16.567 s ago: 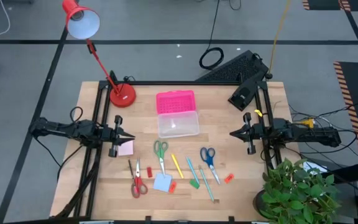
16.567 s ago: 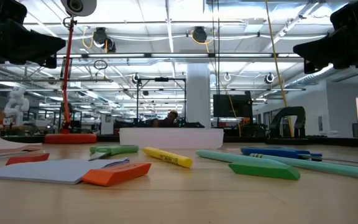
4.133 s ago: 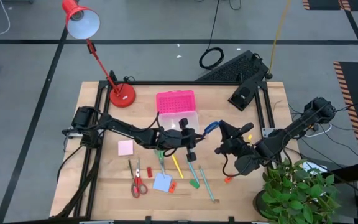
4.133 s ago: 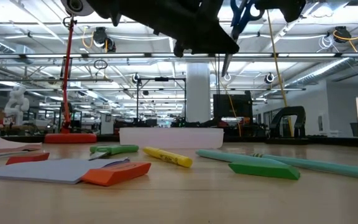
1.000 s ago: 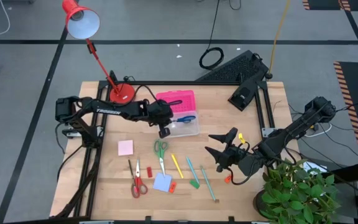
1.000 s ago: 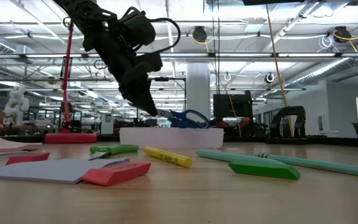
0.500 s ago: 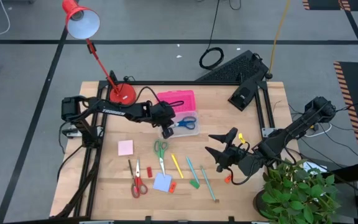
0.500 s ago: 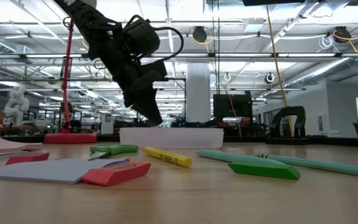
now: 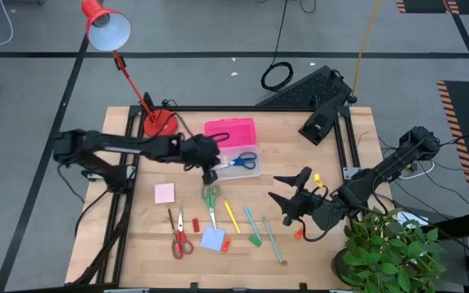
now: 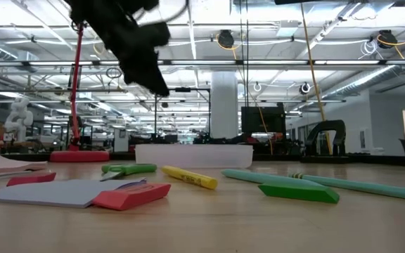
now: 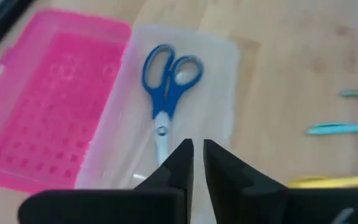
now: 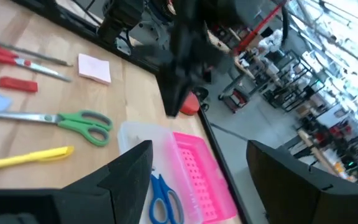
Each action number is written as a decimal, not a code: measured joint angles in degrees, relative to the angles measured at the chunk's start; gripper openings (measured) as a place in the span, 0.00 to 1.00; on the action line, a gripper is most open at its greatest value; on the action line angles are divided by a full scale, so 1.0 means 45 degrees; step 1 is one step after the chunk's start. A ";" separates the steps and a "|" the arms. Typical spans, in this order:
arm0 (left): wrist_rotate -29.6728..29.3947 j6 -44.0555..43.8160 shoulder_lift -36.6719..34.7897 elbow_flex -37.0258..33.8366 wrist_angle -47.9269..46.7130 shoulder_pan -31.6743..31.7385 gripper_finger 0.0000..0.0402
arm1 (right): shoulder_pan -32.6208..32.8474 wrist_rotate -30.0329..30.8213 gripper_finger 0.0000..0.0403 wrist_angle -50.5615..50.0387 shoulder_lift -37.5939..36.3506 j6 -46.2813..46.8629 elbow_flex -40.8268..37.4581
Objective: Pack school essentials
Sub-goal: Put the green scissors into the pink supply box
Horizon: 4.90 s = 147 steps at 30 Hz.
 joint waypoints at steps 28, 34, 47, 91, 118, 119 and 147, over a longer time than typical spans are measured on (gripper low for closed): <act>-0.3672 -0.5116 -0.0285 -0.1083 -0.1061 -0.5556 0.40 | -0.0034 -0.2035 0.63 -0.0058 0.0000 0.4613 0.0005; -0.3728 -0.7471 0.0337 -0.1092 -0.2204 -0.5034 0.39 | -0.0194 -0.2043 0.63 -0.0287 0.0005 0.4521 0.0005; -0.2828 -1.1706 0.2854 -0.1107 -0.2336 -0.4765 0.39 | -0.0147 -0.2524 0.63 -0.0486 0.0010 0.5430 0.0015; -0.2999 -1.1049 0.3781 -0.1134 -0.2043 -0.4086 0.10 | -0.0529 -0.2681 0.63 -0.0726 0.0000 0.5295 0.0005; -0.4597 -0.5336 -0.0293 -0.1088 0.2070 -0.4413 0.04 | -0.1489 -0.3048 0.63 -0.0583 0.0043 0.9917 0.0005; -0.4891 -0.4738 -0.0471 -0.1132 0.2184 -0.4413 0.04 | -0.1690 -0.3207 0.63 -0.0373 0.0165 1.0328 0.0005; -0.6733 0.5113 -0.0279 -0.1087 0.4680 -0.3663 0.03 | -0.4512 -0.7339 0.63 0.5305 0.3306 1.1503 0.0000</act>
